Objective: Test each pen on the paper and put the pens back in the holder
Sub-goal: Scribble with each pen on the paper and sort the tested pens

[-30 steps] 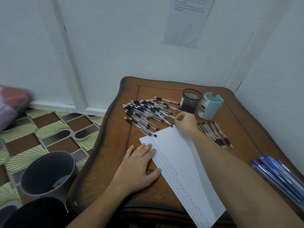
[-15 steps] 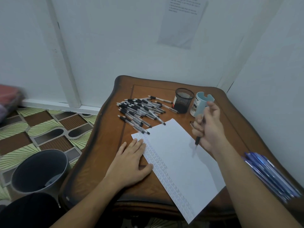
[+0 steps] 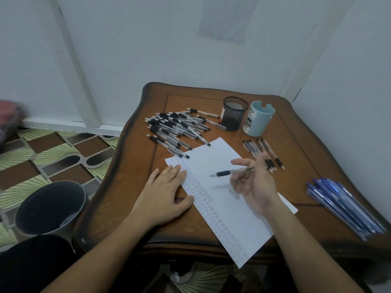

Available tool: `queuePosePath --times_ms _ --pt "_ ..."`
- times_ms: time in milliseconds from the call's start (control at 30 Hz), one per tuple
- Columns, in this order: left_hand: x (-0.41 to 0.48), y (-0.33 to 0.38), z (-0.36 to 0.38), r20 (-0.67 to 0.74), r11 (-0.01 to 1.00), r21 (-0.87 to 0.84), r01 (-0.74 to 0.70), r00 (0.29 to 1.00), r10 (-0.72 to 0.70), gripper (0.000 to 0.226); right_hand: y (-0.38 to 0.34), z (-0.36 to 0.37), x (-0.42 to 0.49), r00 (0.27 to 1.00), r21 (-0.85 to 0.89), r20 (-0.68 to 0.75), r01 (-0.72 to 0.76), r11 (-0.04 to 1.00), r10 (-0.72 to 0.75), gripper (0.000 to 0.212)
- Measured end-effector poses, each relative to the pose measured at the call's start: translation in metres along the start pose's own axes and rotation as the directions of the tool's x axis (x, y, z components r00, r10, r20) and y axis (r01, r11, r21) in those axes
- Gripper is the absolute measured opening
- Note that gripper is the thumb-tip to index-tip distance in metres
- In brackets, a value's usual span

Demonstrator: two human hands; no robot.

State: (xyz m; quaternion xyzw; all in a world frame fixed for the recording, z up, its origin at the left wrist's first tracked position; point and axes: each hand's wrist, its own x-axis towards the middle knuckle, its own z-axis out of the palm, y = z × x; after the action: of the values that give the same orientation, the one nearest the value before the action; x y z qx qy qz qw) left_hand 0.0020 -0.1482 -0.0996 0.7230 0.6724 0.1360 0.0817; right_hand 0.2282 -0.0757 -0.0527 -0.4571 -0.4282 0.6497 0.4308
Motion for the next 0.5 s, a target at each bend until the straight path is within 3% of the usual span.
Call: queuePosePath --times_ms 133,333,400,500 --pt "0.000 0.001 0.000 -0.003 1.000 0.007 0.001 1.000 -0.001 0.089 0.010 0.003 -0.001 0.988 -0.103 0.108 0.124 0.987 -0.112 0.013" --pt "0.000 0.001 0.001 0.002 1.000 0.025 0.007 1.000 -0.007 0.088 0.026 0.008 0.003 0.962 -0.225 0.249 0.166 0.960 -0.108 0.021" --pt "0.000 0.001 0.001 0.001 1.000 0.024 0.008 1.000 -0.008 0.088 0.029 0.009 0.003 0.964 -0.228 0.253 0.146 0.963 -0.086 0.018" --pt "-0.001 0.001 0.001 0.002 1.000 0.016 0.008 1.000 -0.008 0.088 0.039 0.007 0.006 0.969 -0.358 0.225 0.179 0.916 -0.102 0.035"
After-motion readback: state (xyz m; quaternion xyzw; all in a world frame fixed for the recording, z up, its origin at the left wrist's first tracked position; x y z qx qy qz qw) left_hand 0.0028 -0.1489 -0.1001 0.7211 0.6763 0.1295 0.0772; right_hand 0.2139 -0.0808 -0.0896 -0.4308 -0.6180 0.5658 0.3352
